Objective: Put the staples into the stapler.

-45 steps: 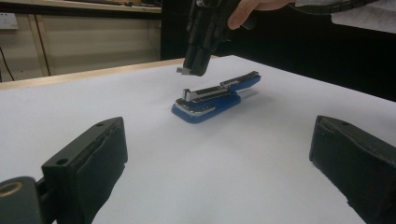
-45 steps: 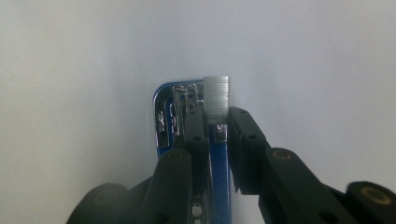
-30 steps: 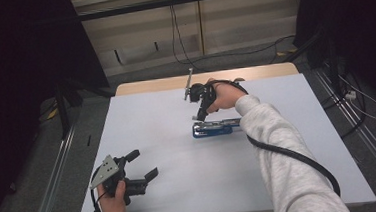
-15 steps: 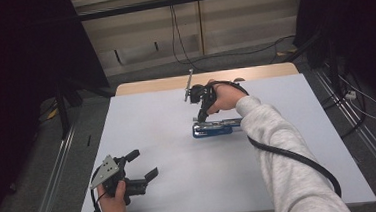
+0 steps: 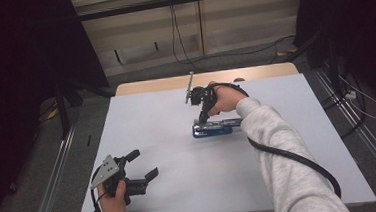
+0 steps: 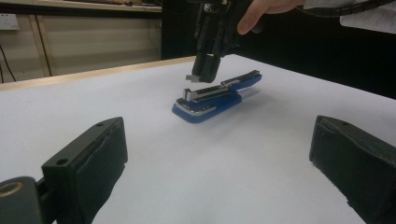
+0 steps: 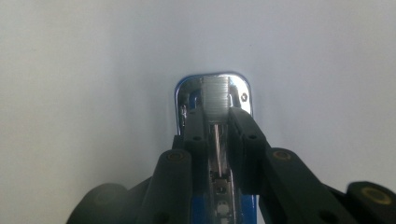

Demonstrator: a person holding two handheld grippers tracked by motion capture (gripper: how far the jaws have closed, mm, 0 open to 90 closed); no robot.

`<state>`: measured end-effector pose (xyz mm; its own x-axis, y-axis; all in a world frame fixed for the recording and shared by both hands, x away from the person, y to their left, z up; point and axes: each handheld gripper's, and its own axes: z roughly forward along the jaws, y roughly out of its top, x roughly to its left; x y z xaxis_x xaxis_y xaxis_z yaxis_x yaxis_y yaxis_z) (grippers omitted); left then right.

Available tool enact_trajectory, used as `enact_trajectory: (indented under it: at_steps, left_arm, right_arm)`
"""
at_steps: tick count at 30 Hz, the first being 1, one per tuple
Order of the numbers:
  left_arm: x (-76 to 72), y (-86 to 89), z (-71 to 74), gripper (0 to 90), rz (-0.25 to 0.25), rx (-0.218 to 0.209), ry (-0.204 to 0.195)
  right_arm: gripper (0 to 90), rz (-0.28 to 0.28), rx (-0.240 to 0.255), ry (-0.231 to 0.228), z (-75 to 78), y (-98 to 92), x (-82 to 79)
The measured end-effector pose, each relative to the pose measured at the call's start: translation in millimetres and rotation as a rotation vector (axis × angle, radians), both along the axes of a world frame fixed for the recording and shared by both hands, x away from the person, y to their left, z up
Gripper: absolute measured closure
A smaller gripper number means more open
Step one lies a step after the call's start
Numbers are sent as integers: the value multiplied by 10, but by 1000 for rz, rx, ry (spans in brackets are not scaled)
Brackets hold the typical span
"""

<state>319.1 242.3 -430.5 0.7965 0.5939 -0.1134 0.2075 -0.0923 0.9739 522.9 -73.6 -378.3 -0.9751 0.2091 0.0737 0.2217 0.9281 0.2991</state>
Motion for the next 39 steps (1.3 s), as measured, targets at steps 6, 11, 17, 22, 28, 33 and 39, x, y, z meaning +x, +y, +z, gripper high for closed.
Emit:
enact_trajectory:
  at_steps: [6,11,17,22,28,33,39]
  left_arm:
    - [-2,-1,1,43,1,-1,2]
    - [0,-7,-4,43,-3,2,12]
    - [1,-5,-4,43,-2,3,12]
    - [7,-11,-7,43,-3,6,8]
    - [8,-9,-7,43,-2,7,7]
    - [9,-8,-7,43,0,9,5]
    - [10,-9,-8,43,-3,11,5]
  right_arm:
    - [783,8,-6,-2,-31,14,-5]
    - [783,5,-11,-2,-75,14,-7]
    - [783,7,-21,-3,-94,-7,6]
    - [783,5,-22,-3,-98,-11,7]
    - [783,4,-18,2,-114,2,4]
    - [783,17,-22,2,-131,20,13]
    - [782,17,-25,5,-133,32,15]
